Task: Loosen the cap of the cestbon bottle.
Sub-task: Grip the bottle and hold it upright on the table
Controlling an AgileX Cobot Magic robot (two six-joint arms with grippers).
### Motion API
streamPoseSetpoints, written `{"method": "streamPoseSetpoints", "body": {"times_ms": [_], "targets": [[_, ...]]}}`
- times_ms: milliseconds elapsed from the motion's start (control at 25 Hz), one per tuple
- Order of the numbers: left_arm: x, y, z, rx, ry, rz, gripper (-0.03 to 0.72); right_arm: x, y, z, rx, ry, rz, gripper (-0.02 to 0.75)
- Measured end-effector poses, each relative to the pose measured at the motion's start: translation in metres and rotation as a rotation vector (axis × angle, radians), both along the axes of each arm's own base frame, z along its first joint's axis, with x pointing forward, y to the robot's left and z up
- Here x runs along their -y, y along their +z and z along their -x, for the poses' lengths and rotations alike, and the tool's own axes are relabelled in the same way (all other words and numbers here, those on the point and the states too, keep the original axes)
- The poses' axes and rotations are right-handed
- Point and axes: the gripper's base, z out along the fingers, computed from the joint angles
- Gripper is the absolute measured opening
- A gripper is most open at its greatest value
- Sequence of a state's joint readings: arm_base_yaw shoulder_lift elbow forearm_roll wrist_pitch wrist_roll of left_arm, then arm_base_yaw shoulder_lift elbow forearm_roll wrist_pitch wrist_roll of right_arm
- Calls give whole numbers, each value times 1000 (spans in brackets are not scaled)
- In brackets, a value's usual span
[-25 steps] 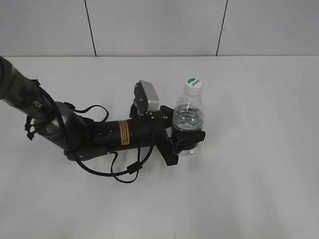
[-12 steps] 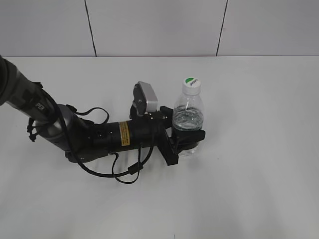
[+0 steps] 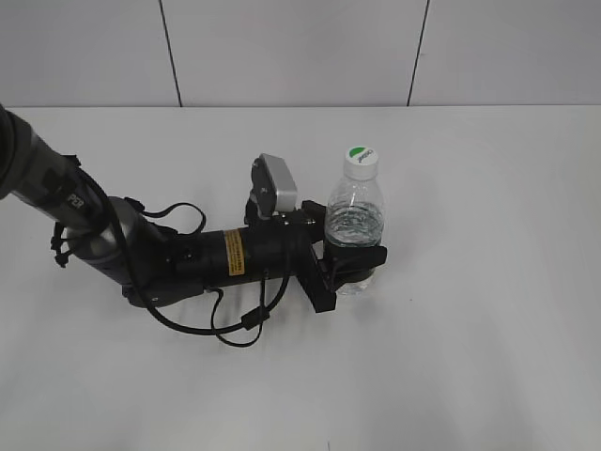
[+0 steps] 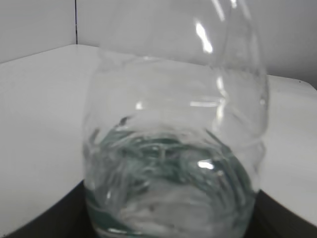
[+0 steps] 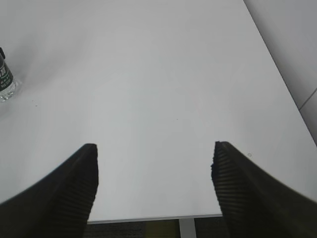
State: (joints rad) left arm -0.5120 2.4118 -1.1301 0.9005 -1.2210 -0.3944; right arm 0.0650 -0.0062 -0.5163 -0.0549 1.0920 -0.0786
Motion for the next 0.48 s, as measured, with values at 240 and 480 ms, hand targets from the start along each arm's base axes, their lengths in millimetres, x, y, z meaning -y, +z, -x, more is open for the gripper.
{"method": "streamPoseSetpoints", "body": {"times_ms": [240,480], "targets": [[0,0,0,0,0,0,405,0,0,0,0,0,0,548],[0,0,0,0,0,0,405,0,0,0,0,0,0,548]]}}
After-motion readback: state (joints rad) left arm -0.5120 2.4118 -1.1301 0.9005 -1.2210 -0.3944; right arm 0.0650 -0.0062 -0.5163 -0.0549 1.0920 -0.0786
